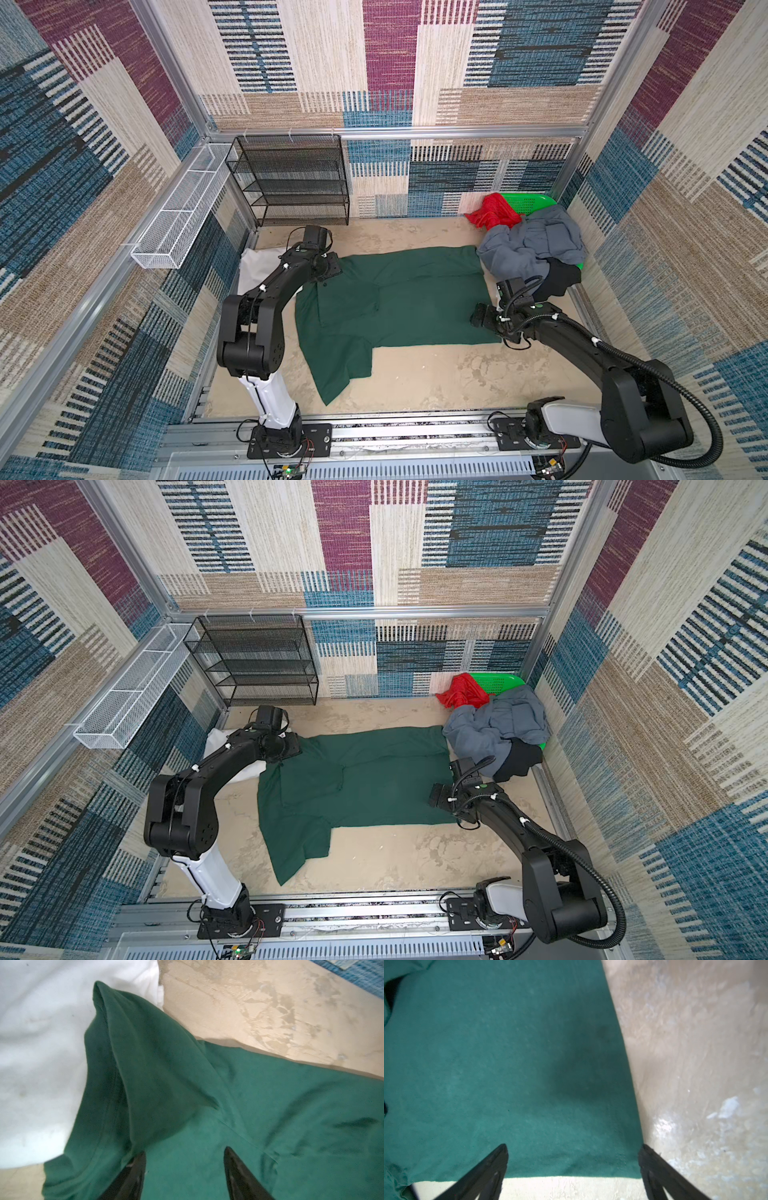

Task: Fold and stack the t-shirts

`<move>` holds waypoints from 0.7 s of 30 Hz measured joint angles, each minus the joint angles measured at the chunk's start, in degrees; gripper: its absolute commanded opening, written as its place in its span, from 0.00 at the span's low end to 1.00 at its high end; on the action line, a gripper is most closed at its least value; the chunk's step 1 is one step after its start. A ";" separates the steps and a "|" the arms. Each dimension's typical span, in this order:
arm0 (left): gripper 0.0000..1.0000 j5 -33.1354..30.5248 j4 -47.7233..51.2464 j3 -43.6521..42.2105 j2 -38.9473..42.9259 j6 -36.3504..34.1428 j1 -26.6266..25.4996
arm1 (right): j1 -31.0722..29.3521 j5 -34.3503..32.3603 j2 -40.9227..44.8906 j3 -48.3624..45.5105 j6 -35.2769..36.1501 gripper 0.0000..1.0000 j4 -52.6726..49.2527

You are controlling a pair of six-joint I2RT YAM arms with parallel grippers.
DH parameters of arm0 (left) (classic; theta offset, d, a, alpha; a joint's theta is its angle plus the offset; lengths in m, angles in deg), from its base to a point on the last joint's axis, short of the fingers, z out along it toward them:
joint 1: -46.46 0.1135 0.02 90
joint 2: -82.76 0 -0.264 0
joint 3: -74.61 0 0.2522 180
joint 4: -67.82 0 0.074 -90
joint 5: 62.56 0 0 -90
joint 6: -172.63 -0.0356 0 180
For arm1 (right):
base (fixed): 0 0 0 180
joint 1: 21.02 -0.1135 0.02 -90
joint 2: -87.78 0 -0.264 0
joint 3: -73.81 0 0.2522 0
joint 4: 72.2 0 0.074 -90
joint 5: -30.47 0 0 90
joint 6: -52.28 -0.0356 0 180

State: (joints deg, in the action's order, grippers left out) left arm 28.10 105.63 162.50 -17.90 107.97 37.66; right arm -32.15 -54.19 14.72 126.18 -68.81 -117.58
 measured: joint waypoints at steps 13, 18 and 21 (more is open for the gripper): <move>0.83 3.67 -4.28 -21.14 30.71 3.10 -5.11 | 3.67 1.70 -2.99 -3.06 -2.71 0.99 2.43; 0.84 2.47 -0.92 -29.42 41.44 3.61 -5.60 | 4.44 1.27 -2.21 -4.50 -3.61 0.92 4.83; 0.84 2.01 1.90 -33.00 44.96 3.61 -5.62 | 4.72 0.48 -1.53 -5.16 -4.39 0.80 5.14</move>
State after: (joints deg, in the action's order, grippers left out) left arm 30.11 107.54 129.49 27.05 111.58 32.05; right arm -27.43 -53.70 13.19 121.02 -73.20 -112.44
